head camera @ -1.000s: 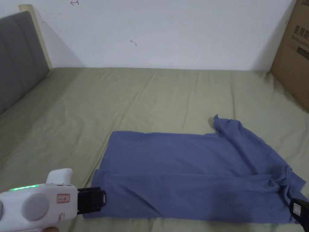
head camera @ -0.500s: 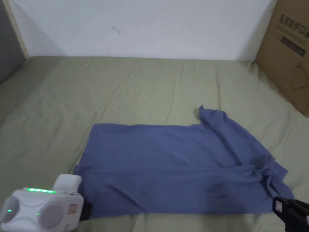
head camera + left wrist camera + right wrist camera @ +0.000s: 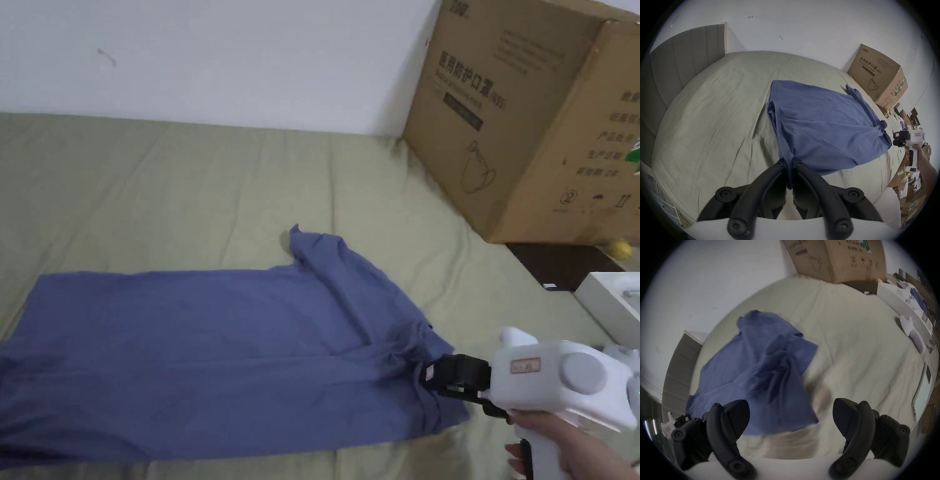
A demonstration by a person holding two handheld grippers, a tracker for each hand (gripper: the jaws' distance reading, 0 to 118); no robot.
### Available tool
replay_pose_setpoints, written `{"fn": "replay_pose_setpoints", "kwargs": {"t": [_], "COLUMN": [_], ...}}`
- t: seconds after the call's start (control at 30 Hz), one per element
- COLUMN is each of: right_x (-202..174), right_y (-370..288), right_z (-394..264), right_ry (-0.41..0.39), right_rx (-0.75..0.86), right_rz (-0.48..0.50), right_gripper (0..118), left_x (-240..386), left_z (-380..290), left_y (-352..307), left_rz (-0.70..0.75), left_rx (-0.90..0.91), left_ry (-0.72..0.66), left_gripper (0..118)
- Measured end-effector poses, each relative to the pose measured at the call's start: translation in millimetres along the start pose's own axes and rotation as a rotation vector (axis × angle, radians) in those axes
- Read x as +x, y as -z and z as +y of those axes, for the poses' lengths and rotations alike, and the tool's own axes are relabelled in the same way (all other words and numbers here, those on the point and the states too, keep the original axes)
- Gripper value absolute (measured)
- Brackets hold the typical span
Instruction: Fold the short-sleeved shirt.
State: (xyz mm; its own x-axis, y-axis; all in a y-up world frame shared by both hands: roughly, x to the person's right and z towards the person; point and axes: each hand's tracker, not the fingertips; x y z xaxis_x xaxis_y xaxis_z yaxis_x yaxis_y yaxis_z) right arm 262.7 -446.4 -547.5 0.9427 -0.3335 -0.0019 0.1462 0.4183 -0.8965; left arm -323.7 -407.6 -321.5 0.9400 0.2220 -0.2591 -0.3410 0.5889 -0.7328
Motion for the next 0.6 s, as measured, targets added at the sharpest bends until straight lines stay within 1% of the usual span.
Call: {"fn": "replay_pose_setpoints", "kwargs": {"t": [0.03,0.07,0.13,0.17,0.2,0.23,0.27,0.33,0.43,0.47,0.53,0.6], "right_x": [1.5,2.7,2.5,2.3,0.9,1.4,2.5,2.7,2.0,3.5,6.7,12.4], "right_y": [8.4,16.6,25.7,29.3,29.1,26.0,19.1,10.0,-16.9,-28.2,-54.7,-79.8], "right_z": [1.7,3.2,0.2,-2.1,-3.5,-2.9,-2.3,-3.7,-9.4,-13.1,-23.4,-41.1], "right_ry": [0.000,0.002,0.017,0.021,-0.002,-0.001,0.012,0.003,-0.057,-0.063,-0.059,-0.057], "right_rx": [-0.006,-0.026,-0.100,-0.132,-0.124,-0.099,-0.101,-0.101,-0.093,-0.090,-0.081,-0.076], "right_rz": [-0.007,-0.019,-0.044,-0.062,-0.137,-0.111,-0.074,-0.073,-0.066,-0.051,-0.016,-0.015], "right_gripper": [104,97,52,34,21,14,10,9,9,9,9,9], "left_x": [-5.8,-7.3,-8.1,-11.0,-12.2,-12.9,-13.6,-16.1,-20.0,-21.6,-25.4,-34.5], "left_z": [2.2,1.4,-1.5,-1.9,-2.8,-3.6,-4.3,-4.6,-2.4,-1.2,0.7,-3.2], "left_y": [4.2,6.9,12.2,15.3,18.1,20.3,22.3,23.1,13.0,6.6,-8.8,-27.0], "left_rz": [0.004,0.007,0.018,0.023,0.021,0.019,0.020,0.023,0.028,0.021,0.012,0.033], "left_rx": [-0.011,-0.020,-0.043,-0.052,-0.067,-0.080,-0.096,-0.107,-0.112,-0.110,-0.122,-0.154], "left_ry": [-0.007,-0.014,-0.027,-0.028,-0.029,-0.030,-0.030,-0.031,-0.027,-0.028,-0.012,0.032], "left_gripper": [5,4,4,4,4,4,4,4,4,4,4,4]}}
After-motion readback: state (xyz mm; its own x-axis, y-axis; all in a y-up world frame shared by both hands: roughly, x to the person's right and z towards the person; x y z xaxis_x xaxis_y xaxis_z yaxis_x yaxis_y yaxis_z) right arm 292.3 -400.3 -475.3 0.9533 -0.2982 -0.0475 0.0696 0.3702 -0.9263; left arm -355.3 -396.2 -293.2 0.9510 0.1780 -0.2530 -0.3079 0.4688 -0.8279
